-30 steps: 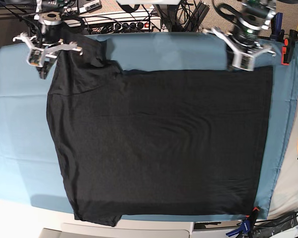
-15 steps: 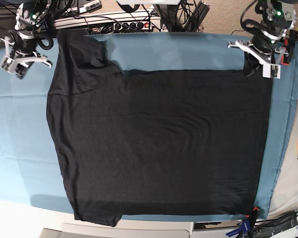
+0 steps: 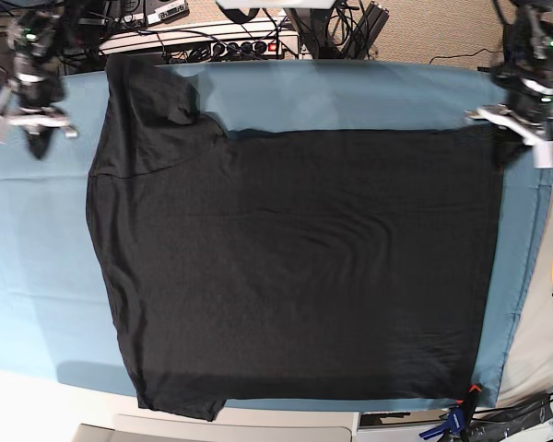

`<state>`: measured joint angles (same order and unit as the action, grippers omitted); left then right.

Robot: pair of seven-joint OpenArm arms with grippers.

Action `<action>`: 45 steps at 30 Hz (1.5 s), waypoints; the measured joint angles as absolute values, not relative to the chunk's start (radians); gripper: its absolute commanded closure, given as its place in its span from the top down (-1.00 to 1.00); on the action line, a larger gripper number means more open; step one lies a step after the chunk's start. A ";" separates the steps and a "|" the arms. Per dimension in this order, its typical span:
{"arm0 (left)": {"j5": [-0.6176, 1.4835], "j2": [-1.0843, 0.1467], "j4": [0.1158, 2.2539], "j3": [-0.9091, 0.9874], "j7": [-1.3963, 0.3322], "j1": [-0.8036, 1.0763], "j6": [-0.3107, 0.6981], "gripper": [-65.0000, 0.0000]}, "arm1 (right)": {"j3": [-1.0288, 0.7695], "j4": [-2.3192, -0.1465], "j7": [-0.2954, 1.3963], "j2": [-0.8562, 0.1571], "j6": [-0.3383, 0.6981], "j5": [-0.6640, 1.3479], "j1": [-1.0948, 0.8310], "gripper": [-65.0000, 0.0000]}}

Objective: Fold the T-shirt properly

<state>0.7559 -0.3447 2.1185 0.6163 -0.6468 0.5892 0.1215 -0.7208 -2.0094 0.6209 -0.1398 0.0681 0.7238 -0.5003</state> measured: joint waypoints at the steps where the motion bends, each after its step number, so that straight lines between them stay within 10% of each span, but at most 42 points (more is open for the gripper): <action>1: 0.780 -0.351 2.119 0.643 -0.659 0.592 0.124 -1.00 | -0.759 -2.009 0.639 -0.149 0.074 0.751 -0.501 -0.93; 11: 1.069 -0.354 2.120 0.707 -0.763 0.734 0.305 -1.00 | -0.933 -2.014 0.813 -0.196 0.319 1.071 -0.599 -0.93; 29: 1.414 -0.293 1.982 0.708 -0.891 0.842 0.448 -1.00 | -0.858 -1.716 0.876 -0.160 0.316 1.216 -0.653 -0.93; 37: 1.314 -0.289 1.982 0.708 -0.804 0.855 0.671 -1.00 | -0.836 -1.661 0.866 -0.150 0.382 1.145 -0.646 -0.93; 45: 1.303 -0.282 1.982 0.708 -0.844 0.881 0.683 -0.82 | -0.836 -1.662 0.869 -0.149 0.567 1.206 -0.637 -0.88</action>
